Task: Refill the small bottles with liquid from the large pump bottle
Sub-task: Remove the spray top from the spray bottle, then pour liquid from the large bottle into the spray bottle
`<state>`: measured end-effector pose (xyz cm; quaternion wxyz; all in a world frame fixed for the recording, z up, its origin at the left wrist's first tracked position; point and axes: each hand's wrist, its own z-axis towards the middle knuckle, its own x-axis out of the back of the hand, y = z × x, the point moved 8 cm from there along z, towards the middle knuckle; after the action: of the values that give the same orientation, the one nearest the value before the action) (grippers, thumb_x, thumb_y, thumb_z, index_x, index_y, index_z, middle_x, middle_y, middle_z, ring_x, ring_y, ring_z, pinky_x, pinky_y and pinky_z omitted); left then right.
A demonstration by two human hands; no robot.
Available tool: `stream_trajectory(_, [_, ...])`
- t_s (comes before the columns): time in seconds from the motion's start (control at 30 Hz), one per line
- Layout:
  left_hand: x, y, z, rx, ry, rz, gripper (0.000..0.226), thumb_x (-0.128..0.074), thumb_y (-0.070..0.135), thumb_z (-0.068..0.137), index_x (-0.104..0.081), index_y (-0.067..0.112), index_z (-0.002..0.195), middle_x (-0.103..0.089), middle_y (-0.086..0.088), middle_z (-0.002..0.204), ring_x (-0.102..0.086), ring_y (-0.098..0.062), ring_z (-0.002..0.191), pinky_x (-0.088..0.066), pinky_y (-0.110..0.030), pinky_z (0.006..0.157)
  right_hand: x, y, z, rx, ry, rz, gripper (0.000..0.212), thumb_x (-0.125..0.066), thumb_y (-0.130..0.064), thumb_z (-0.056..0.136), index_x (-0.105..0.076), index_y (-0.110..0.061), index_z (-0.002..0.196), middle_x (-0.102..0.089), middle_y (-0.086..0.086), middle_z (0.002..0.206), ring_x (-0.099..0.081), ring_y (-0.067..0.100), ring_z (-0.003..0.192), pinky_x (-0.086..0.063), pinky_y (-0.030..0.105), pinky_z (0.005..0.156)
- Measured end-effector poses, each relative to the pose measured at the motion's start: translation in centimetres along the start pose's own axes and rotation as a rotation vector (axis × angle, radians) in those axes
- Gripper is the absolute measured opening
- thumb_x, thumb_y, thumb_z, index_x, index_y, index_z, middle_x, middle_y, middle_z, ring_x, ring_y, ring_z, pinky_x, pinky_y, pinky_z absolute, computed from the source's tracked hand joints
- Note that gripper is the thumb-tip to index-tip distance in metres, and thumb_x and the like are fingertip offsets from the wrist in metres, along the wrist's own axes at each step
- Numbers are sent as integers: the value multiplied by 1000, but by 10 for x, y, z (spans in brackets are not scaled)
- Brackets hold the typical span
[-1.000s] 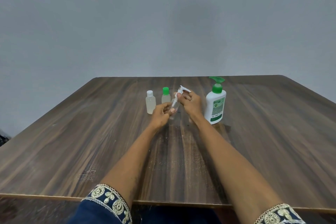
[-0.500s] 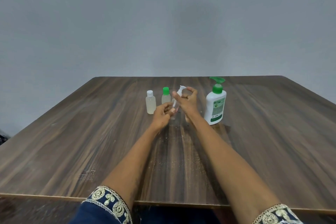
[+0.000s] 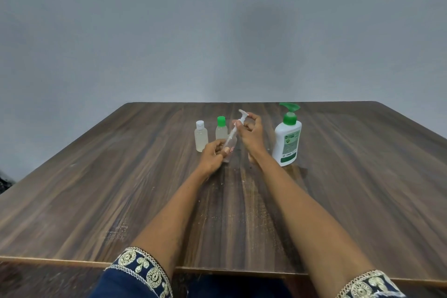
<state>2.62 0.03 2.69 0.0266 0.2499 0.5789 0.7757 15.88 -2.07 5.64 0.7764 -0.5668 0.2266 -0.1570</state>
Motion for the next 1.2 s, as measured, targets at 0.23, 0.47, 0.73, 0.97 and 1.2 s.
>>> stream_trajectory(0.23, [9,-6,-4,10,91,-9,30,-54,0,90,-56,2,120,-57,-7,104,-53,-16,99,-47,-17,82,8,-21,12,52,99,222,27,-50,2,97,-38,-12,116,-65,5,92,-65,14,79,-55,33,85])
stream_trajectory(0.47, [26,-7,-4,-15,271,72,30,-63,-1,82,-60,8,111,-60,-2,104,-55,-12,96,-42,-23,84,15,-41,8,229,293,35,34,-60,-14,94,-48,-11,125,-65,11,97,-67,27,84,-53,26,74])
stream_trajectory(0.73, [45,-8,-10,-3,434,83,27,-67,6,81,-59,15,105,-65,-2,106,-60,-15,97,-49,-32,85,5,-29,-5,264,175,-751,14,-56,-19,91,-62,-13,103,-63,9,100,-60,26,89,-40,31,68])
stream_trajectory(0.97, [44,-2,-8,-50,403,76,31,-68,1,78,-58,14,105,-68,-4,105,-63,-16,100,-51,-35,91,11,17,-17,-39,25,-1198,33,-54,-27,98,-57,-4,120,-60,17,123,-57,33,113,-44,36,86])
stream_trajectory(1.2, [43,-6,-7,-72,376,43,33,-72,0,72,-56,20,93,-70,-2,98,-64,-14,94,-53,-33,85,6,-10,-22,228,141,-1087,37,-48,-34,100,-64,-1,104,-62,17,106,-59,34,98,-42,38,76])
